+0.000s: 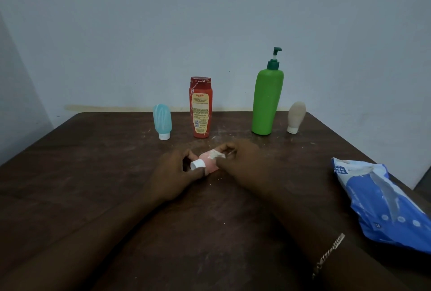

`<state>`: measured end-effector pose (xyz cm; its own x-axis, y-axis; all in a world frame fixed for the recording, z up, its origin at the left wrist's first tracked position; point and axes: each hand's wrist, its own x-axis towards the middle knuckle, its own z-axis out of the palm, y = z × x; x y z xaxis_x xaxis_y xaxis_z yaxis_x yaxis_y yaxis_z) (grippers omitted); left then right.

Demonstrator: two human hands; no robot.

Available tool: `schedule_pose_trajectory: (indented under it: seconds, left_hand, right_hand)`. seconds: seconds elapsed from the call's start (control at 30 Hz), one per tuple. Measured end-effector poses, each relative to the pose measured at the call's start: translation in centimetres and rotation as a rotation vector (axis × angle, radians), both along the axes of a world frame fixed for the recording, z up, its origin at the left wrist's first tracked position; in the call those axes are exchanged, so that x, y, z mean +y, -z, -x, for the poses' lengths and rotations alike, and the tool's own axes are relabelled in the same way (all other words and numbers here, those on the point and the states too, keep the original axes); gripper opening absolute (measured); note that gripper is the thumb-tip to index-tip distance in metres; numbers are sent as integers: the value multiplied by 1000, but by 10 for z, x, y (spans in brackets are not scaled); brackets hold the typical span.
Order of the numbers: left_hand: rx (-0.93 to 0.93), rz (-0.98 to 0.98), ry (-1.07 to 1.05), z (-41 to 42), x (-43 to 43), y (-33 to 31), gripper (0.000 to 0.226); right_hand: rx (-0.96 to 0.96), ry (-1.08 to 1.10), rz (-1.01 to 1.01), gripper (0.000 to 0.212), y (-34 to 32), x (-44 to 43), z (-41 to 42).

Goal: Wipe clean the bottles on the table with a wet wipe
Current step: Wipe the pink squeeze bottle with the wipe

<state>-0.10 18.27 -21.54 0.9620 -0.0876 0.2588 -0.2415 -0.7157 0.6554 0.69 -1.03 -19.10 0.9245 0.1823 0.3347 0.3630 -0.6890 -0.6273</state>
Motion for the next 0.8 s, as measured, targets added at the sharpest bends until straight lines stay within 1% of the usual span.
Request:
schedule_pose_trajectory:
  seconds: [0.1, 0.2, 0.3, 0.37, 0.43, 0.5, 0.57, 0.7, 0.77, 0.8]
  left_hand:
    - [-15, -11, 26, 3, 0, 0, 22]
    - [-5, -17, 29, 3, 1, -1, 24]
    - [-10, -12, 38, 4, 0, -1, 27]
    - [-24, -9, 36, 4, 0, 0, 28]
    - [-40, -12, 33, 5, -1, 1, 28]
    - [-58, -5, 40, 5, -1, 1, 28]
    - [-58, 7, 48, 5, 0, 0, 28]
    - [-40, -2, 51, 4, 0, 0, 29]
    - [-51, 0, 53, 5, -1, 0, 31]
    - [-58, 3, 54, 6, -1, 0, 31]
  right_hand:
    - [-16, -17, -2, 20, 1, 4, 0]
    - [-6, 117, -71, 19, 4, -13, -11]
    - [-45, 222, -144, 18, 5, -22, -13]
    - [-41, 150, -119, 20, 2, -12, -7]
    - [-51, -1, -38, 21, 1, 6, 2]
    - [-88, -73, 39, 21, 2, 20, 6]
    - [-94, -19, 14, 20, 2, 16, 1]
    - [-45, 189, -126, 13, 3, -15, -12]
    - [-26, 231, -207, 10, 4, -21, -12]
    - [-23, 223, -208, 11, 4, -19, -11]
